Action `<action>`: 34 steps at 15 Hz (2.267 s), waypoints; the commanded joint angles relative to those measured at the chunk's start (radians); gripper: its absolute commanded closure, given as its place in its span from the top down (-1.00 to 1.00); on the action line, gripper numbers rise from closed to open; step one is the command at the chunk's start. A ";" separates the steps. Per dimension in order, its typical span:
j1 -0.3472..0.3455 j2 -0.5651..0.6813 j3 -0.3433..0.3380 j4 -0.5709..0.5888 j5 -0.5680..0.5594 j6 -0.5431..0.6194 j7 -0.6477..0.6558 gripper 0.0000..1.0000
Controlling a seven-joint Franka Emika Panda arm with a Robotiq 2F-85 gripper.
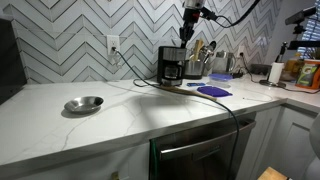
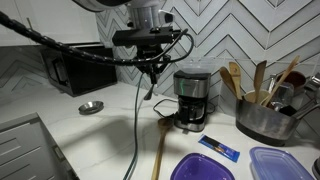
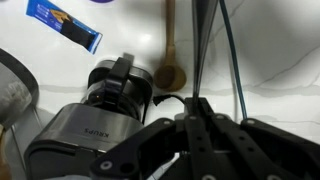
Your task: Pick up the silver fork and put it on the dark blue lunch box lid
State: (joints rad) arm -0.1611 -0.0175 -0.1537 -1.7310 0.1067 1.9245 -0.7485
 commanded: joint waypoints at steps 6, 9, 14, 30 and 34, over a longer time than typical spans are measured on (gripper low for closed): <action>-0.036 -0.108 -0.069 -0.203 0.004 0.127 0.081 -0.97; -0.029 -0.071 -0.075 -0.153 -0.001 0.114 0.083 -0.88; -0.025 -0.068 -0.070 -0.150 -0.001 0.114 0.082 -0.88; -0.074 0.033 -0.102 -0.130 -0.113 0.185 0.385 -0.97; -0.097 0.103 -0.116 -0.098 -0.107 0.173 0.473 -0.97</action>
State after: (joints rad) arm -0.2393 0.0255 -0.2631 -1.8679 0.0075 2.1004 -0.3496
